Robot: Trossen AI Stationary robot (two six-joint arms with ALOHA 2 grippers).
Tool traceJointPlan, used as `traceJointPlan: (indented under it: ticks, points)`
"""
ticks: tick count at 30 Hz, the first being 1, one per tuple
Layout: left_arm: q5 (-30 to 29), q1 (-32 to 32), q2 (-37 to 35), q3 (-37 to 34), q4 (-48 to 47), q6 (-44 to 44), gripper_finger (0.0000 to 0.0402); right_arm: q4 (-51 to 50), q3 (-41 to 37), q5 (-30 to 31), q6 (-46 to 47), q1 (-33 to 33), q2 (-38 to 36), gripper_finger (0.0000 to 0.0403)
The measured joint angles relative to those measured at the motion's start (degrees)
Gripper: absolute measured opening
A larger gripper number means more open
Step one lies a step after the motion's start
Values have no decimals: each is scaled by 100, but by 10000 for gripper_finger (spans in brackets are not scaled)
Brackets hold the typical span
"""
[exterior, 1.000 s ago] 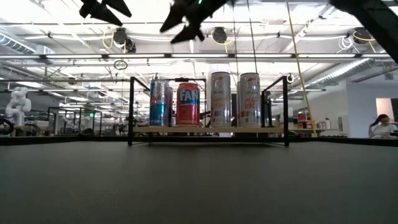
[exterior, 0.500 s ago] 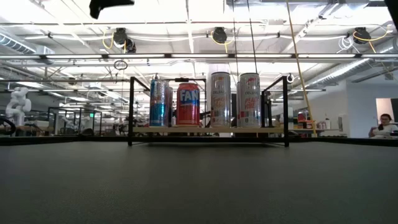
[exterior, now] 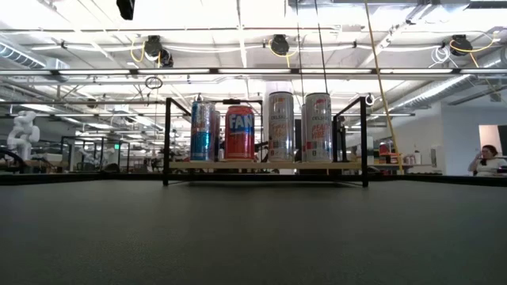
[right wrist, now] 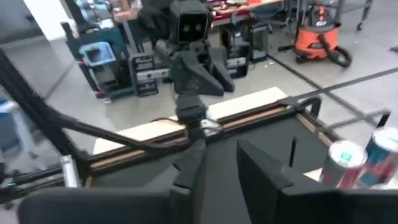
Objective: Place canned beverage on shelf
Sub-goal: Return to Home Position
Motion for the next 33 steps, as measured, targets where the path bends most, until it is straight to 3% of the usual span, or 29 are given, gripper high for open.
traceJointPlan:
  ticks: [5, 11, 14, 17, 20, 26, 33]
  points:
    - [4, -302, 0, -476, 868, 150, 30, 653, -1268, 557, 235, 481, -960, 43]
    - [4, -316, 2, -956, 1667, 124, 9, 721, -2042, 884, -61, 916, -2015, 3]
    - [4, -286, 9, -958, 1657, 149, 4, -109, -2094, 884, 338, 937, -2373, 7]
    - [4, -218, 9, -960, 1489, 171, 4, -1623, -2101, 981, 838, 978, -2645, 3]
    - [-103, -230, -17, -958, 1371, 141, 1, -2285, -2170, 1600, 1055, 1258, -2776, 1]
    - [-263, -474, -128, -1266, 1234, 247, 0, -1318, -2857, 1808, -237, 1622, -3271, 1]
    - [-511, -541, -664, -1624, 1026, 390, 0, 29, -4007, 1837, -893, 1591, -4290, 0]
